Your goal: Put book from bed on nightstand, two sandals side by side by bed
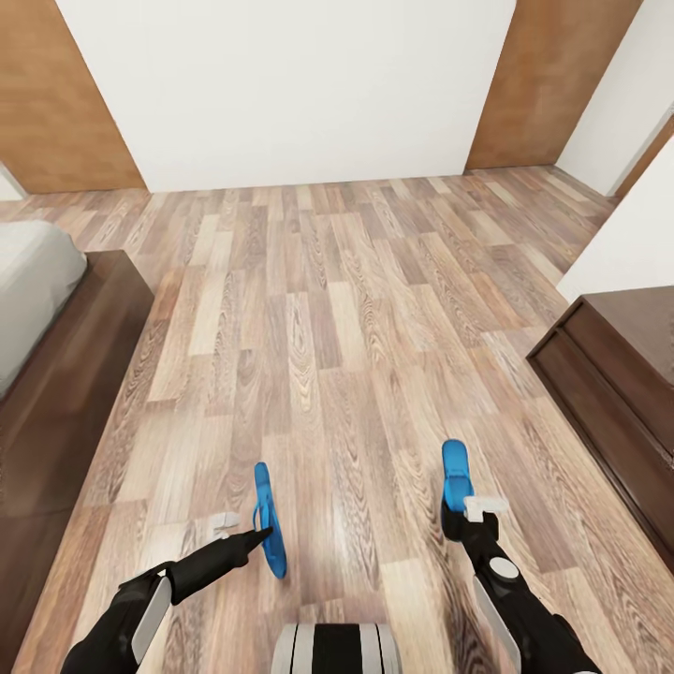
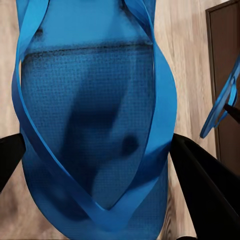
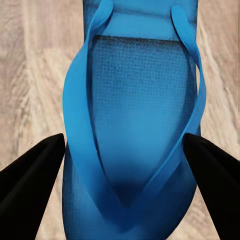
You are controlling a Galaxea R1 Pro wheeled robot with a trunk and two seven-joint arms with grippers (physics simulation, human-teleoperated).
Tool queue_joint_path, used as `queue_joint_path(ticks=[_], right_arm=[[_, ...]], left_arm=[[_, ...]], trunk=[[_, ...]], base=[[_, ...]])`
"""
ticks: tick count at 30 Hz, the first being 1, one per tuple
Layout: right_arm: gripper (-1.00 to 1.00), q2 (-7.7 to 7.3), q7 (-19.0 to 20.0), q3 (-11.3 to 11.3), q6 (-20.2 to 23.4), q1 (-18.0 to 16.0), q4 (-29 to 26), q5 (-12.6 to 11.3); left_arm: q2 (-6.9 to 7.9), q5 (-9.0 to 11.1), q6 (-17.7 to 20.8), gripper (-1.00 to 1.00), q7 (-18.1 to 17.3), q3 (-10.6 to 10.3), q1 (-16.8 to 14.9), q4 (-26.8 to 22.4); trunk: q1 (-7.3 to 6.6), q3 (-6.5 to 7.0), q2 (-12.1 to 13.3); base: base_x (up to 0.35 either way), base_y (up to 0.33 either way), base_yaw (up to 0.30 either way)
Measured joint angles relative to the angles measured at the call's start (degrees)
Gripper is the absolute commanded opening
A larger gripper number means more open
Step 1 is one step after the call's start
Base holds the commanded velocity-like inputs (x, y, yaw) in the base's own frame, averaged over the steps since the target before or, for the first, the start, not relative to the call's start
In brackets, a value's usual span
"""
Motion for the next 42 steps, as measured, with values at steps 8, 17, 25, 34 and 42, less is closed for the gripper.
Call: queue_joint_path(ticks=[8, 17, 25, 34, 42], right_arm=[[-1.0, -9.36, 27.6, -1.3, 14.8, 0.0, 0.1, -17.5], [-1.0, -18.89, 53.6, -1.4, 20.8, 0.0, 10.3, -27.7], [-1.0, -21.07, 64.6, -1.5, 20.7, 0.0, 24.0, -27.8], [-1.0, -20.66, 64.9, -1.5, 19.0, 0.0, 34.2, -27.6], [-1.0, -20.52, 64.9, -1.6, 17.1, 0.1, 34.9, -27.5]], left_arm=[[0.07, 0.1, -0.2, -1.0, 0.1, 0.3, 0.1, 0.2], [1.61, -0.7, -1.8, -1.0, 0.5, 0.2, 0.5, 6.0], [2.78, -0.6, -7.8, -1.0, 0.7, 0.0, 0.5, 11.7], [3.96, -0.6, -11.2, -1.0, 0.8, 0.2, 0.5, 12.7], [5.32, -0.5, -11.2, -1.0, 0.8, 0.4, 0.5, 12.7]], trunk=[[-0.21, 1.78, 0.1], [-0.43, 3.76, 0.2], [-0.64, 5.54, 0.3], [-0.87, 7.54, 0.5], [-1.08, 9.31, 0.6]], base=[[0.0, 0.0, 0.0], [0.0, 0.0, 0.0], [0.0, 0.0, 0.0], [0.0, 0.0, 0.0], [0.0, 0.0, 0.0]])
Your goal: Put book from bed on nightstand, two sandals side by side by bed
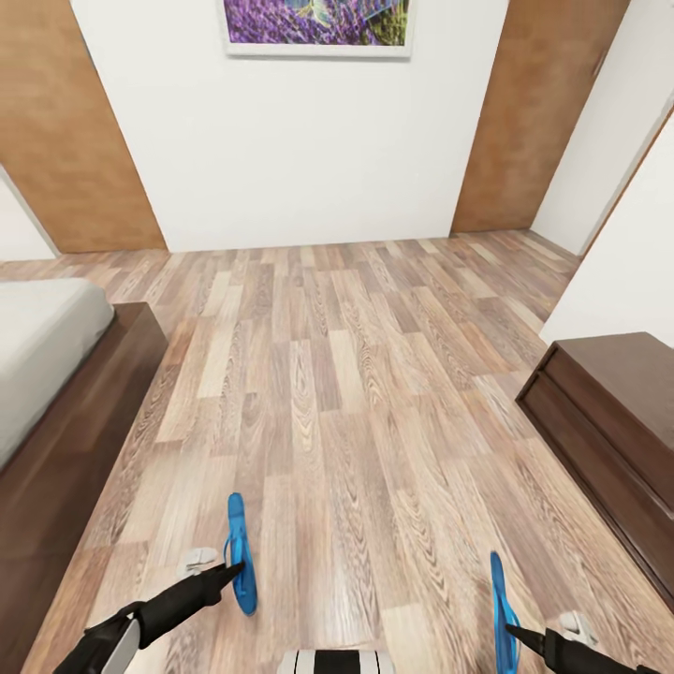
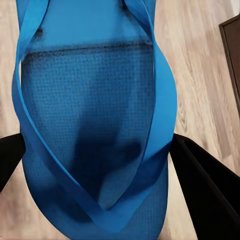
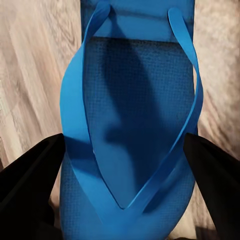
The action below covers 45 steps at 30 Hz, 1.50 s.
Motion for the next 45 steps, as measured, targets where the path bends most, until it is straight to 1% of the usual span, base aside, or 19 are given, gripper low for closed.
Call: queue_joint_path(ticks=[21, 22, 23, 26, 33, 35, 37, 39, 40, 41, 44, 45], right_arm=[[-1.0, -0.02, 0.0, 0.0, -0.1, 0.0, 0.0, 0.1], [-1.0, 0.0, -0.1, 0.0, -1.7, 0.0, 0.1, 0.1], [-1.0, 0.0, -0.1, 0.0, -2.2, 0.0, 0.1, 0.1], [-1.0, 0.01, -0.5, 0.1, -2.6, 0.0, 0.2, 0.2], [-1.0, -0.01, -0.8, 0.2, -2.6, 0.0, 0.3, 0.2], [-1.0, -0.07, -0.8, 0.3, -2.6, 0.0, 0.9, 0.2], [-1.0, -0.09, -0.8, 0.4, -2.7, 0.0, 3.0, 0.3], [-1.0, -0.05, -0.8, 0.4, -3.7, 0.0, 4.9, 0.2], [-1.0, -0.04, -0.8, 0.3, -4.8, 0.0, 5.6, 0.2], [-1.0, -0.03, -0.8, 0.2, -7.2, 0.0, 6.6, 0.2], [-1.0, -0.02, -0.6, 0.3, -10.7, 0.0, 8.2, 0.2], [-1.0, -0.02, -0.6, 0.3, -11.5, 0.0, 8.7, 0.2]], left_arm=[[0.05, 0.0, 0.0, -1.0, 0.0, -0.1, 0.0, 0.0], [0.05, 0.0, 0.1, -1.0, 0.1, -0.1, 0.0, 0.0], [0.05, 0.0, 0.1, -1.0, 0.0, -0.1, 0.0, 0.0], [0.05, -0.1, 0.1, -1.0, 0.1, -0.1, 0.0, 0.1], [0.07, -0.1, 0.0, -1.0, 0.1, -0.2, 0.0, 3.4], [0.11, -0.1, 0.0, -1.0, 0.1, -0.2, 0.0, 4.1], [0.13, -0.1, 0.0, -1.0, 0.1, -0.2, 0.0, 5.1], [0.07, -0.1, -0.1, -1.0, 0.2, -0.3, 0.0, 6.1], [0.03, -0.1, -0.1, -1.0, 0.2, -0.4, 0.0, 6.4], [0.0, -0.2, -0.1, -1.0, 0.2, -0.5, 0.0, 6.8], [0.01, -0.2, -0.3, -1.0, 0.2, -0.5, 0.0, 8.2], [0.0, -0.1, -1.0, -1.0, 0.2, -0.5, 0.0, 8.8]], trunk=[[-0.54, 4.66, 0.3], [-0.57, 4.88, 0.3], [-0.59, 5.1, 0.3], [-0.67, 5.76, 0.3], [-0.85, 7.32, 0.4], [-0.9, 7.76, 0.5], [-0.95, 8.2, 0.5], [-1.0, 8.64, 0.5], [-1.03, 8.87, 0.5], [-1.05, 9.09, 0.6], [-1.13, 9.75, 0.6], [-1.16, 9.97, 0.6]], base=[[0.0, 0.0, 0.0], [0.0, 0.0, 0.0], [0.0, 0.0, 0.0], [0.0, 0.0, 0.0], [0.0, 0.0, 0.0], [0.0, 0.0, 0.0], [0.0, 0.0, 0.0], [0.0, 0.0, 0.0], [0.0, 0.0, 0.0], [0.0, 0.0, 0.0], [0.0, 0.0, 0.0], [0.0, 0.0, 0.0]])
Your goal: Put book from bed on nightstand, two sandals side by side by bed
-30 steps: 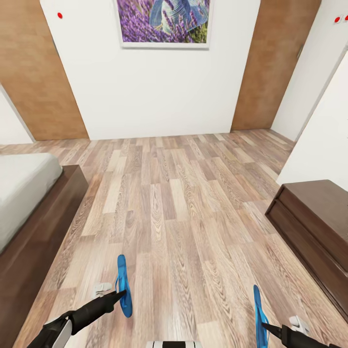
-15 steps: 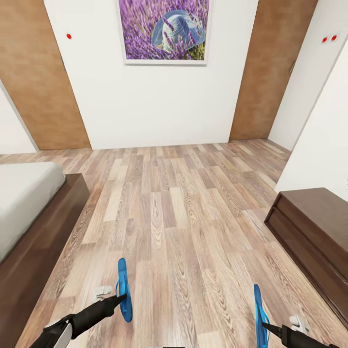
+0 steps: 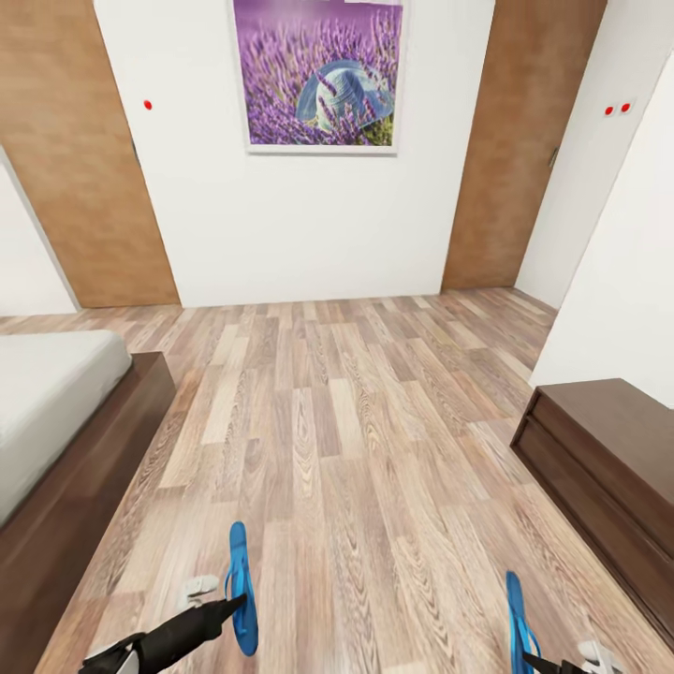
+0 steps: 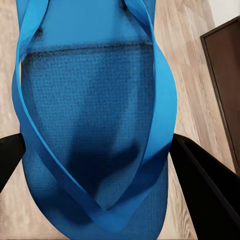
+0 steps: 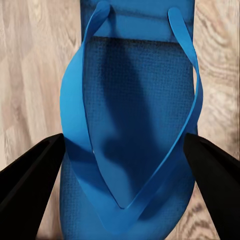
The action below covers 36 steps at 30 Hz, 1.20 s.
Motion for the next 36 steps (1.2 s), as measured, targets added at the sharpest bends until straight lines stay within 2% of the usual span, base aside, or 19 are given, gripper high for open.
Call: queue_joint_path(ticks=[3, 7, 33, 36], right_arm=[[-1.0, 0.06, 0.0, 0.0, -0.7, 0.0, 0.6, 0.0], [-1.0, 0.08, 0.0, 0.0, -0.9, 0.1, 0.9, 0.0], [-1.0, 0.09, 0.1, 0.0, -0.9, 0.1, 0.9, 0.0], [-1.0, 0.09, 0.1, 0.0, -0.9, 0.1, 0.9, 0.0]], left_arm=[[-0.09, 0.1, -1.9, -1.0, -0.1, 0.0, 0.0, 0.5], [-0.28, 0.1, -2.5, -1.0, -0.1, -0.1, 0.0, 0.6], [-1.37, 0.1, -2.7, -1.0, -0.1, -0.2, 0.0, 0.7], [-1.37, 0.1, -2.7, -1.0, -0.1, -0.2, 0.0, 0.7]], trunk=[[-0.08, 0.67, 0.0], [-0.18, 1.55, 0.1], [-0.85, 7.32, 0.4], [-1.5, 7.86, 1.6]], base=[[0.0, 0.0, 0.0], [0.0, 0.0, 0.0], [0.0, 0.0, 0.0], [0.0, 0.0, 0.0]])
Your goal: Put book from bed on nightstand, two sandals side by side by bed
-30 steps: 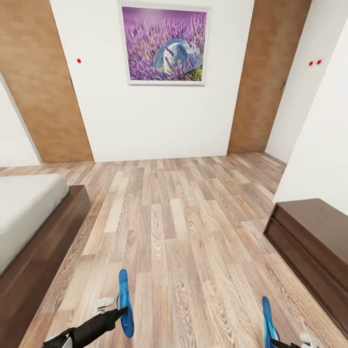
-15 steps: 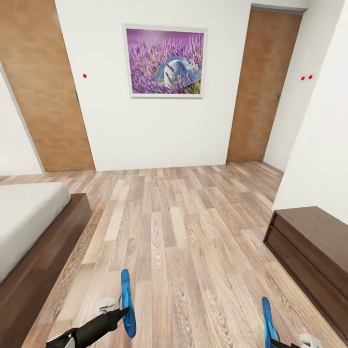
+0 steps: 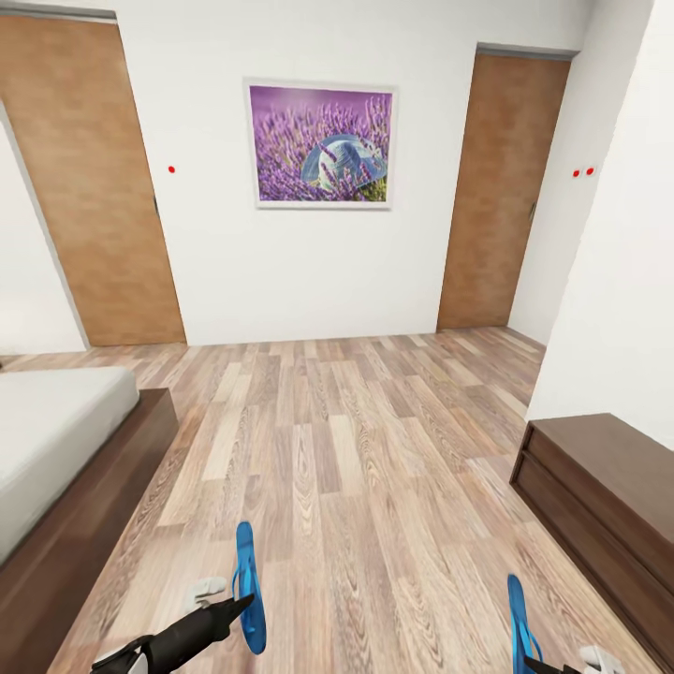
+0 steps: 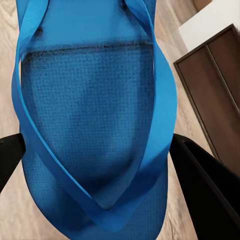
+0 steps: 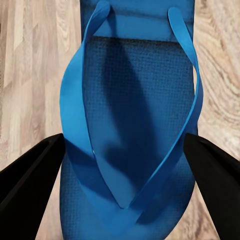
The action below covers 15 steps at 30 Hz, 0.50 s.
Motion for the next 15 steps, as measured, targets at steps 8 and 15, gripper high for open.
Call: queue_joint_path(ticks=[8, 15], right_arm=[[-1.0, 0.0, 0.0, 0.0, 0.0, 0.0, 0.0, 0.0], [-1.0, 0.0, 0.0, 0.0, 0.0, 0.0, 0.0, 0.0]], left_arm=[[-0.07, 0.0, 0.0, -1.0, 0.0, 0.0, 0.0, 0.0], [-0.07, 0.0, 0.0, -1.0, 0.0, 0.0, 0.0, 0.0]], trunk=[[-1.76, 1.44, 3.2], [-3.29, 2.69, 6.0]], base=[[0.0, 0.0, 0.0], [0.0, 0.0, 0.0]])
